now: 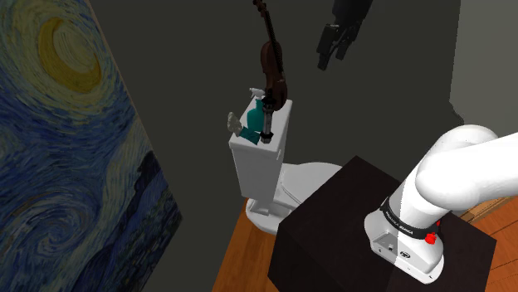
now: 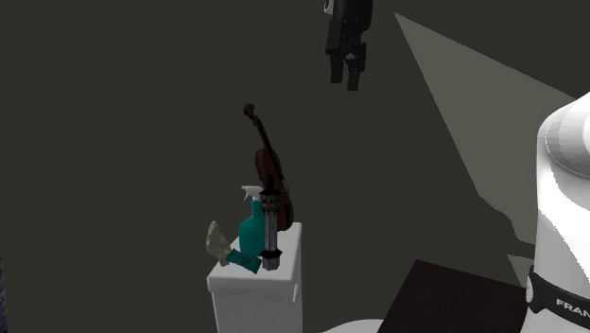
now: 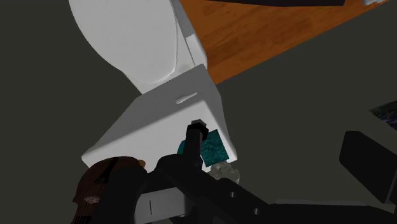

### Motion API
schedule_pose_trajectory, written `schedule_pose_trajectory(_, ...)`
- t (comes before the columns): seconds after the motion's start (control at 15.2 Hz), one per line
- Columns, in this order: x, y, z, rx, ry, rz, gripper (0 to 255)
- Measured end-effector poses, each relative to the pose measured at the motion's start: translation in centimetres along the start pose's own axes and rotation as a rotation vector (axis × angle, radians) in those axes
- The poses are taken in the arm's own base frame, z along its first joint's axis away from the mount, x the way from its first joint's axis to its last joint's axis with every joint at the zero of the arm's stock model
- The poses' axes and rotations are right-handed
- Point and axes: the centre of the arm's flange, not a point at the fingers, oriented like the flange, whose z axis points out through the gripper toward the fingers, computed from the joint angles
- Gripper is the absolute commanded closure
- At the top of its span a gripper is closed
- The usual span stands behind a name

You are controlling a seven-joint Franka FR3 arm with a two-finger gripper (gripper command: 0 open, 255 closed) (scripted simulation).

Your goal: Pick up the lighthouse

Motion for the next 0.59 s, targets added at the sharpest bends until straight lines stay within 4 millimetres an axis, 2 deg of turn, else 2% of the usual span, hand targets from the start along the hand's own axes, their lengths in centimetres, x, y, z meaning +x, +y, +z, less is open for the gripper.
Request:
schedule_pose_trajectory(0.13, 0.4, 0.0, 0.5, -0.003, 0.001, 0.001, 0)
schedule_pose_trajectory(0.26, 1.6, 0.2, 2.0, -0.012, 0.008, 0.006, 0)
schedule_pose_trajectory(0.59, 5.3, 0.6, 7.3, -0.04, 0.029, 0.021, 0)
